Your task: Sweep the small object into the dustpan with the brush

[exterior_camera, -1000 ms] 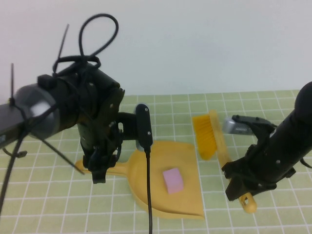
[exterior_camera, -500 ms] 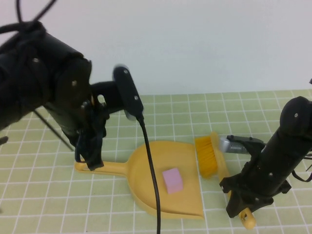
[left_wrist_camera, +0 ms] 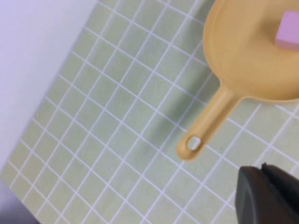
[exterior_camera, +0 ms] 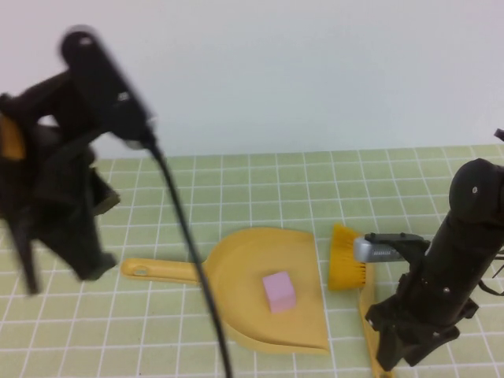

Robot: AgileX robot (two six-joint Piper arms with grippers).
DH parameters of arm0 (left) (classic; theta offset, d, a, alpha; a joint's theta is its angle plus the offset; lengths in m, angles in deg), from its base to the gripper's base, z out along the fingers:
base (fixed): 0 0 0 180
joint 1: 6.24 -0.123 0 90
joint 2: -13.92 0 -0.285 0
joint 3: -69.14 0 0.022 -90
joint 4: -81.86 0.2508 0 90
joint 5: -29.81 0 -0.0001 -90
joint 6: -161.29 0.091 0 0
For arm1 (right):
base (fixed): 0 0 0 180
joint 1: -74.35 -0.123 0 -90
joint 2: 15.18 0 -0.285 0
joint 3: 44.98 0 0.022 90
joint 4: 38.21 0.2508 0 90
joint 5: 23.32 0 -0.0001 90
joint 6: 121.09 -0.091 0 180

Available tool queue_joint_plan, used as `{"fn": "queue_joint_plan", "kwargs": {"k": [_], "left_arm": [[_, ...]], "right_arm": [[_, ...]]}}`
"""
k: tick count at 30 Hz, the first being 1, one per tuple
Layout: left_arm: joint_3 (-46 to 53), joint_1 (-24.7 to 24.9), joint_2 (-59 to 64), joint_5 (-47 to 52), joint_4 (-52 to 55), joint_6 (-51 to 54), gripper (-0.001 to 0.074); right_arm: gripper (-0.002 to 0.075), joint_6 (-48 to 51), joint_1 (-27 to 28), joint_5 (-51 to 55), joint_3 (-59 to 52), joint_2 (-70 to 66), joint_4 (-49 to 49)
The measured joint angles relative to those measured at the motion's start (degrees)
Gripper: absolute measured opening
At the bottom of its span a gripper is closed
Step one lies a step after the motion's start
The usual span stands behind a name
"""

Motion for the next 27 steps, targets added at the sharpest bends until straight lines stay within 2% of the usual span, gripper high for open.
{"fn": "queue_joint_plan", "kwargs": {"k": [5, 11, 15, 21, 27], "left_arm": [[6.61, 0.00, -10.22, -2.90, -1.76, -4.12, -0.0001], [18.45, 0.00, -22.19, -12.85, -6.48, -10.03, -0.0001], [27.74, 0.00, -29.67, -19.53, -6.52, -12.39, -0.0001], [40.46, 0.00, -39.37, -28.31, -6.51, -12.98, -0.0002], [48.86, -0.12, -44.96, -34.55, -6.51, -16.87, -0.0002]], "right_arm": [[0.0340, -1.85, 0.00, 1.04, 0.00, 2.59, -4.54], [0.0325, -3.10, 0.00, 1.30, 0.00, 12.72, -6.49], [0.0250, -3.10, 0.00, 1.11, 0.00, 22.20, -6.65], [0.0050, -2.97, -0.23, -0.76, -0.11, 38.13, -6.74], [0.0005, -2.87, -0.23, -1.05, -3.82, 52.14, -6.77]]}}
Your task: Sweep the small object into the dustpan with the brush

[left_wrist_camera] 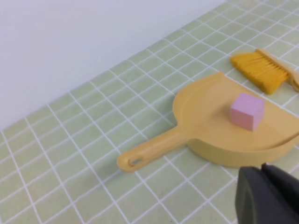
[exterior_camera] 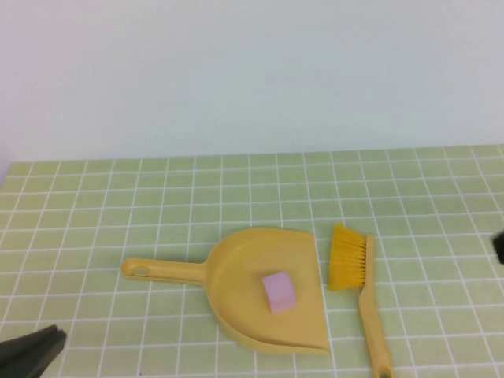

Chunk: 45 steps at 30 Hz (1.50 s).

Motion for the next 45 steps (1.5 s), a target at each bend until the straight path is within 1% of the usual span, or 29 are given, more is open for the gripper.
{"fn": "queue_joint_plan", "kwargs": {"k": [2, 4, 8, 12, 16, 21, 25, 28, 32, 34, 35, 37, 42, 45], "left_arm": [[1.50, -1.05, -2.56, -0.90, -0.23, -0.13, -0.0002], [2.30, -3.64, -5.20, -1.18, -0.36, -0.13, -0.0002], [3.50, -11.94, -10.63, -0.95, -0.47, -0.13, -0.0002], [3.86, -20.71, -15.27, -0.38, -0.47, -0.23, -0.0002], [3.86, -27.67, -18.27, 0.28, -2.85, -1.43, -0.0002], [5.90, -33.07, -20.76, 0.13, -6.30, -1.44, -0.0002], [11.63, -33.67, -23.37, -0.83, -7.51, -1.44, -0.0002], [16.82, -33.67, -23.27, -3.85, -7.63, -1.44, -0.0001], [23.00, -33.67, -23.27, -9.09, -8.10, -1.44, -0.0002], [24.31, -33.67, -23.27, -9.55, -8.10, -1.44, -0.0002], [24.31, -33.67, -23.27, -9.90, -8.15, -1.44, -0.0002], [24.08, -33.67, -23.27, -7.32, -8.42, -1.44, -0.0002], [24.08, -33.67, -23.27, -6.79, -8.54, -1.44, -0.0002], [24.08, -33.67, -23.27, -6.79, -8.54, -1.44, -0.0002]], "right_arm": [[0.0002, 0.00, 0.00, 0.00, -2.59, 4.72, -0.25], [0.0001, -0.11, 0.00, -0.56, -5.66, 9.51, -0.78], [-0.0001, -0.25, 0.00, -1.28, -13.18, 19.87, -2.23], [-0.0001, -0.25, 0.00, -4.47, -18.58, 28.62, -6.08], [-0.0001, -0.25, 0.00, -7.40, -20.86, 34.10, -6.73], [-0.0001, -0.25, 0.00, -5.32, -21.11, 35.80, -6.53], [-0.0001, -0.49, 0.00, -4.09, -21.11, 35.80, -6.15], [-0.0001, -0.48, 0.00, -3.87, -21.11, 35.80, -6.15], [-0.0001, 5.15, 0.00, -3.72, -21.11, 35.80, -6.92], [-0.0001, 7.81, 0.00, -5.12, -21.73, 35.94, -7.56], [-0.0001, 9.62, 0.72, -6.95, -22.81, 36.65, -7.84], [-0.0001, 12.94, 4.16, -10.58, -26.21, 39.31, -8.04], [-0.0001, 14.24, 13.77, -22.34, -38.02, 48.65, -8.64], [-0.0002, 14.33, 16.00, -30.25, -44.70, 55.13, -8.67]]}}
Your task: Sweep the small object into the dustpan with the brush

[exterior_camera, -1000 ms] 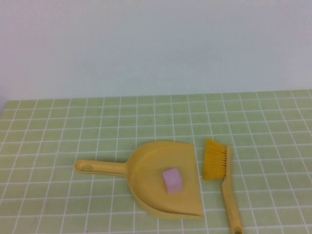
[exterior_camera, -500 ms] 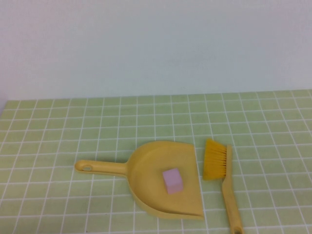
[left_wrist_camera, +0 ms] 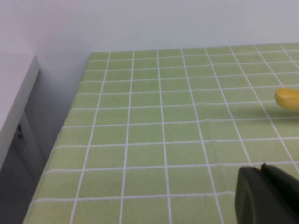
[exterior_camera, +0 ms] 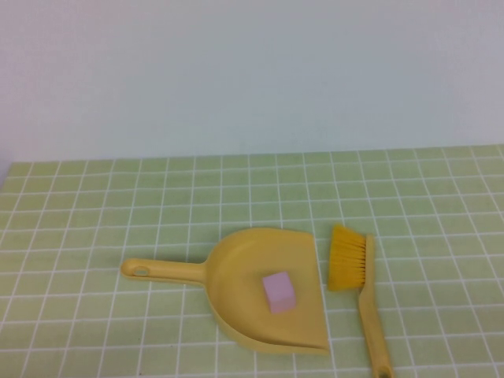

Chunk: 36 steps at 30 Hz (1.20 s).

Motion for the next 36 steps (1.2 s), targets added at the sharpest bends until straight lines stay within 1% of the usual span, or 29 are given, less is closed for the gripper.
{"fn": "queue_joint_plan", "kwargs": {"k": [2, 4, 7, 11, 17, 19, 21, 23, 25, 27, 29, 36], "left_arm": [[0.00, 0.00, 0.00, 0.00, 0.00, 0.00, -0.0002], [0.00, 0.00, 0.00, 0.00, 0.00, 0.00, -0.0002], [0.00, 0.00, 0.00, 0.00, 0.00, 0.00, -0.0002], [0.00, 0.00, 0.00, 0.00, 0.00, 0.00, -0.0002], [0.00, 0.00, 0.00, 0.00, 0.00, 0.00, -0.0002], [0.00, 0.00, 0.00, 0.00, 0.00, 0.00, -0.0002], [0.00, 0.00, 0.00, 0.00, 0.00, 0.00, -0.0002], [0.00, 0.00, 0.00, 0.00, 0.00, 0.00, -0.0002], [0.00, 0.00, 0.00, 0.00, 0.00, 0.00, -0.0002], [0.00, 0.00, 0.00, 0.00, 0.00, 0.00, -0.0002], [0.00, 0.00, 0.00, 0.00, 0.00, 0.00, -0.0002], [0.00, 0.00, 0.00, -0.08, 0.00, 0.00, -0.0002]], "right_arm": [[-0.0002, 0.00, 0.00, -3.76, -4.09, 3.63, 0.14], [-0.0002, -0.24, 0.00, -5.95, -6.95, 4.38, 1.90], [-0.0001, -0.39, 0.00, -6.43, -10.58, 4.23, 5.92], [-0.0001, -1.04, 0.00, -5.72, -14.59, 4.23, 6.98], [-0.0002, -1.16, 0.00, -6.19, -15.17, 4.23, 12.07], [-0.0002, -1.16, 0.00, -6.87, -15.17, 4.23, 12.11], [-0.0002, -2.51, 0.00, -7.26, -15.17, 4.23, 8.18], [-0.0002, -9.31, 0.00, -7.73, -15.17, 4.23, 1.23], [-0.0002, -18.89, 0.00, -8.08, -15.17, 4.23, -5.97], [-0.0002, -24.24, 0.00, -6.31, -15.17, 4.23, -10.56], [-0.0002, -25.64, 0.00, -4.36, -15.17, 4.23, -12.43], [-0.0002, -24.58, 0.00, -4.21, -15.17, 4.23, -12.64]]}}
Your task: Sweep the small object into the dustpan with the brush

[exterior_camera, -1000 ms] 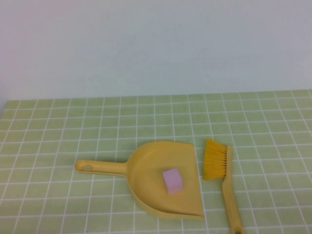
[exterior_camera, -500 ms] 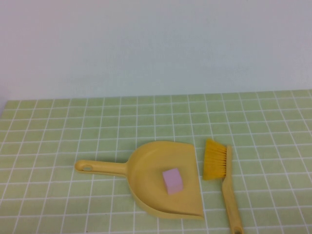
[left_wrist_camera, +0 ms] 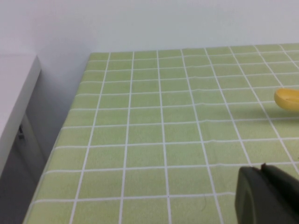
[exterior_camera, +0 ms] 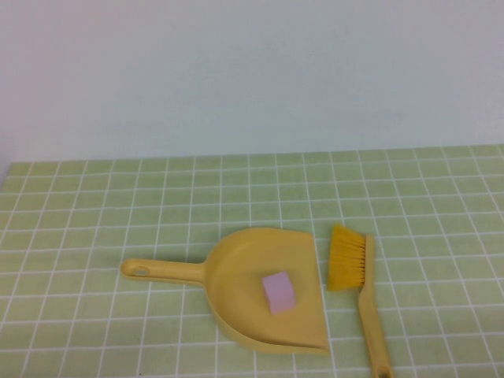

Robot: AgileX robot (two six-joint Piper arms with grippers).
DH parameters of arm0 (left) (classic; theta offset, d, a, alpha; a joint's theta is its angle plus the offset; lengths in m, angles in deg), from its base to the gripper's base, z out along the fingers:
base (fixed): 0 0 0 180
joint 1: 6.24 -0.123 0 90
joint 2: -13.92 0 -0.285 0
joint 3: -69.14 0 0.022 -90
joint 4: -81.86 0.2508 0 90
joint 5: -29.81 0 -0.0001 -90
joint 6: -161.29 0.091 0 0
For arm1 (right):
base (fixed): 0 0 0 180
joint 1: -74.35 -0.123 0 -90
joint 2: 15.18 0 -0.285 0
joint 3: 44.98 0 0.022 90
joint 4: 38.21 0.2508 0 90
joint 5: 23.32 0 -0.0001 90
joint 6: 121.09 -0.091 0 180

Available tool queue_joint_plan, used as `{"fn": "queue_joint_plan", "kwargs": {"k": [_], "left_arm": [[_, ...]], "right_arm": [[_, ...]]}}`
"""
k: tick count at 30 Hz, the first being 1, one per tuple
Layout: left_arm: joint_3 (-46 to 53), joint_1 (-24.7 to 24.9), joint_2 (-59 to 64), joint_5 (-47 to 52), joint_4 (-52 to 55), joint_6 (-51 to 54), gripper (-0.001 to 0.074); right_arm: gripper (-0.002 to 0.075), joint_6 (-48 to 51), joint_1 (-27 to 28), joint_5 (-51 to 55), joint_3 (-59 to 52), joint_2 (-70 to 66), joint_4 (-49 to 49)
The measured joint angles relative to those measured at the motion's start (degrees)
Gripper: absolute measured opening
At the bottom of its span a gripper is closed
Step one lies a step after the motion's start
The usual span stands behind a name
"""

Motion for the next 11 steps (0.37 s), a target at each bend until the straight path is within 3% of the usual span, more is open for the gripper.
{"fn": "queue_joint_plan", "kwargs": {"k": [11], "left_arm": [[0.00, 0.00, 0.00, 0.00, 0.00, -0.09, -0.0002]], "right_arm": [[-0.0002, 1.39, 0.00, 0.00, 0.00, 0.00, -0.34]]}}
